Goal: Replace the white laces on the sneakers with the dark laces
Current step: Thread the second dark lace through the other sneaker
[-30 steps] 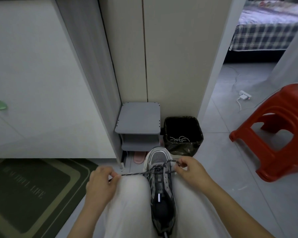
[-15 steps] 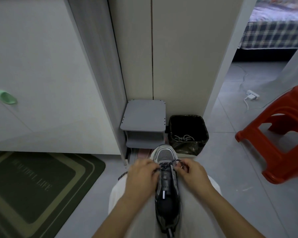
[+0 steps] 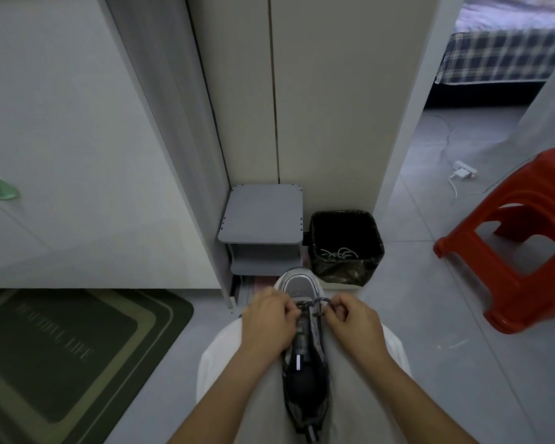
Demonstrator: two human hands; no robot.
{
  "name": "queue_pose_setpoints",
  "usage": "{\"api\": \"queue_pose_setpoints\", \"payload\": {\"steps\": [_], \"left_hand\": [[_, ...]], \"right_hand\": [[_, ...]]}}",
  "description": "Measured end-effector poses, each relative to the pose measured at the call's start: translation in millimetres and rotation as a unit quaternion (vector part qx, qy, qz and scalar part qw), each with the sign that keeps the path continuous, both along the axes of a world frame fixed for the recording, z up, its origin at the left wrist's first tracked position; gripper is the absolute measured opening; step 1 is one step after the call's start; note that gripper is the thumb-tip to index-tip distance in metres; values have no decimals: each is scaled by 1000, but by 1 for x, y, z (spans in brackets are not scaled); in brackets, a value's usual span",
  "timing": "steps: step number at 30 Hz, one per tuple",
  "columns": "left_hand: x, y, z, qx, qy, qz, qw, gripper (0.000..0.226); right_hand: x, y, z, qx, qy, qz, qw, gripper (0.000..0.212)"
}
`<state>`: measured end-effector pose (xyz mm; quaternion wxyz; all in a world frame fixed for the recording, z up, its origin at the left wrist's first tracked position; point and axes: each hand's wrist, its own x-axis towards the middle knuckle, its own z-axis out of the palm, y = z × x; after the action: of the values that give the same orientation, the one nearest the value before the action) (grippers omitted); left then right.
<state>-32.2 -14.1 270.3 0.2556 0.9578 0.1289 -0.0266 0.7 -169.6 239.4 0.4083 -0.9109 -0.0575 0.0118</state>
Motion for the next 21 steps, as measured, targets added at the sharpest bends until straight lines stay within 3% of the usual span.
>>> {"api": "queue_pose_setpoints", "payload": {"steps": [4, 8, 13, 21], "left_hand": [[-15, 14, 2, -8, -17, 16, 1000, 17], [-34, 44, 0, -26, -23, 53, 998, 30], [-60, 67, -4, -45, -42, 90, 994, 22], [-77, 85, -14, -81, -30, 116, 990, 19]], "right_hand": [[2, 0, 2, 1, 6, -17, 1000, 27], [4, 3, 4, -19, 15, 34, 999, 25], [5, 4, 7, -58, 32, 95, 993, 22], [4, 5, 10, -58, 23, 102, 993, 25]]}}
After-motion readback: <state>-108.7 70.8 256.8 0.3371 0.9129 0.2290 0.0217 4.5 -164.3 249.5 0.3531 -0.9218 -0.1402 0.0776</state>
